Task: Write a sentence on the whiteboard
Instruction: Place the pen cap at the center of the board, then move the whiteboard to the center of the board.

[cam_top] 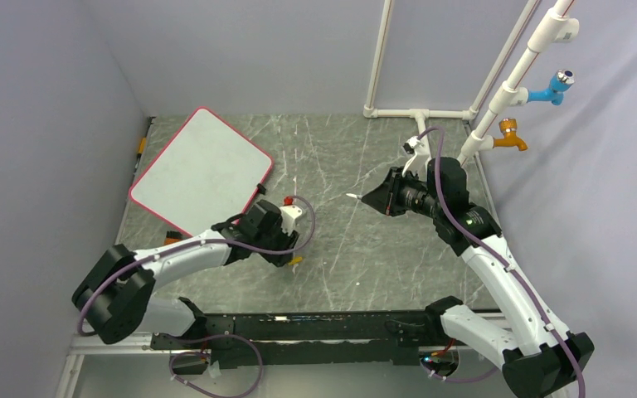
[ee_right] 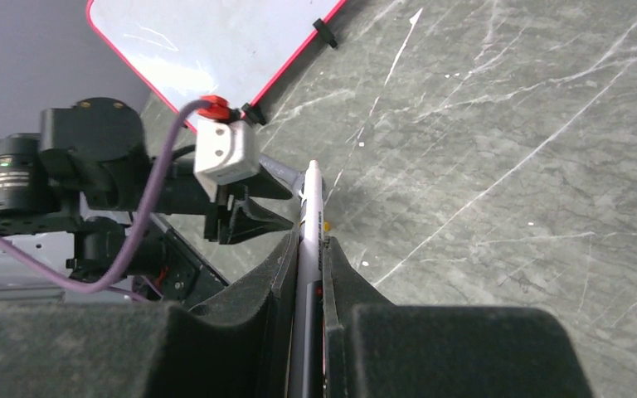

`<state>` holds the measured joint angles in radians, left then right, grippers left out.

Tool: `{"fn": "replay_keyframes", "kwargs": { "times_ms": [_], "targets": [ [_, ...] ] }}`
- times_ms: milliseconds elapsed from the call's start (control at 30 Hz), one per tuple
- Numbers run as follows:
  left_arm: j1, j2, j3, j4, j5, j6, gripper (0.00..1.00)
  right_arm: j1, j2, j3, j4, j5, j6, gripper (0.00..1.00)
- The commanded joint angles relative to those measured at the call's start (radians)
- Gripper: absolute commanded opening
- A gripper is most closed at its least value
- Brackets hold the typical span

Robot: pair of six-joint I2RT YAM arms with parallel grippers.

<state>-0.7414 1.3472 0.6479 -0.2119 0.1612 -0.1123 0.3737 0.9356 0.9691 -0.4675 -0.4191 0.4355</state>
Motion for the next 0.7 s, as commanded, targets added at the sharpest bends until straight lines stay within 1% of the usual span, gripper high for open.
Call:
{"fn": "replay_keyframes", "kwargs": {
  "times_ms": [0, 100, 167, 233, 333, 367, 533, 667],
  "targets": [
    [-0.003, -0.081, 0.084, -0.058, -0.078, 0.023, 0.49, -0.002, -0.027, -0.015, 0.017, 0.038, -0.017, 0.00],
    [0.001, -0.099, 0.142, -0.111, -0.133, 0.040, 0.57, -0.002, -0.020, -0.033, 0.044, 0.035, -0.010, 0.00],
    [0.006, -0.119, 0.177, -0.143, -0.158, 0.047, 0.67, -0.002, 0.002, -0.024, 0.055, 0.014, -0.010, 0.00],
    [0.023, -0.153, 0.200, -0.164, -0.206, 0.056, 0.76, -0.004, 0.019, -0.010, 0.053, -0.003, -0.016, 0.00],
    [0.084, -0.207, 0.226, -0.189, -0.223, 0.065, 0.98, -0.004, 0.015, -0.005, 0.054, 0.000, -0.020, 0.00],
    [0.110, -0.225, 0.233, -0.194, -0.232, 0.061, 0.99, -0.003, 0.012, -0.008, 0.055, 0.002, -0.018, 0.00],
    [0.277, -0.287, 0.272, -0.229, -0.281, 0.064, 1.00, -0.002, 0.008, -0.023, 0.072, -0.012, -0.008, 0.00],
    [0.360, -0.300, 0.324, -0.247, -0.331, 0.064, 0.99, -0.002, 0.008, -0.020, 0.073, -0.018, -0.007, 0.00]
  ]
}}
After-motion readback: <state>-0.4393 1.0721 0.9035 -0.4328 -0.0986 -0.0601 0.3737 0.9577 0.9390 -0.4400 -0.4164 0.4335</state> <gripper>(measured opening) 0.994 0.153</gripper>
